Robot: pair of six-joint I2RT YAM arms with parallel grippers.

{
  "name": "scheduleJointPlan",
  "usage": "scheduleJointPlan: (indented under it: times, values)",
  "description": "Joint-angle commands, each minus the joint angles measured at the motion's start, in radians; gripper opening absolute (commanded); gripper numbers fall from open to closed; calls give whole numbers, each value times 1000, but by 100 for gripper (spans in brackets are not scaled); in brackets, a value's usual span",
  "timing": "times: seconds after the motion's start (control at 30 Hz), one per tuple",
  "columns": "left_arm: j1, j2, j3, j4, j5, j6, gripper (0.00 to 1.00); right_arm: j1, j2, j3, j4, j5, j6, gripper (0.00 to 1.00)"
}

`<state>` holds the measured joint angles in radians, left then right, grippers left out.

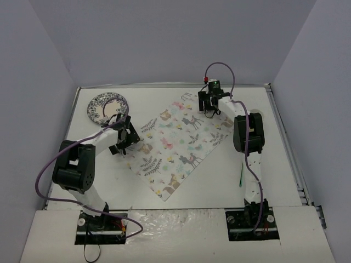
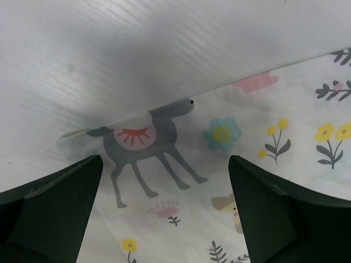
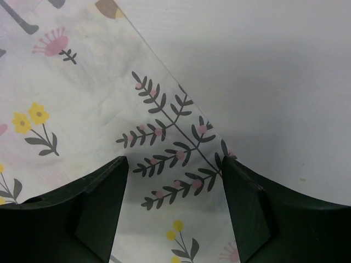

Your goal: Set the dinner table for one person

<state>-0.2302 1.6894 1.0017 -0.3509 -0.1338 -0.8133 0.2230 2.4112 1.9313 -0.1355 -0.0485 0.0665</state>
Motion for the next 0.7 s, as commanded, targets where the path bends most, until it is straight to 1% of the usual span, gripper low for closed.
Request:
scheduleJointPlan:
  times: [0.0, 0.07, 0.2, 0.4, 0.47, 0.57, 0.63, 0.67]
  values:
    - [0, 53, 5, 23, 48, -59, 97, -20, 39, 49, -21, 7, -26, 66]
    - [0, 45, 6, 13, 45, -66, 97, -22, 37, 69, -23, 1, -33, 66]
    - [2, -32, 54, -54, 21, -54, 97, -24, -9, 109, -23, -29, -20, 66]
    - [5, -156, 207, -159, -15, 6, 97, -22, -182, 163, -19, -45, 9, 70]
    - [16, -189, 280, -182, -12, 35, 97, -22, -273, 158, -19, -48, 9, 72]
    - [65, -268, 294, -180, 21, 58, 97, -22, -413, 87, -11, -54, 18, 73]
    - [111, -335, 265, -149, 67, 66, 97, -22, -502, -5, 2, -59, 32, 73]
    - [155, -367, 224, -114, 111, 67, 97, -22, -564, -70, 21, -58, 46, 72]
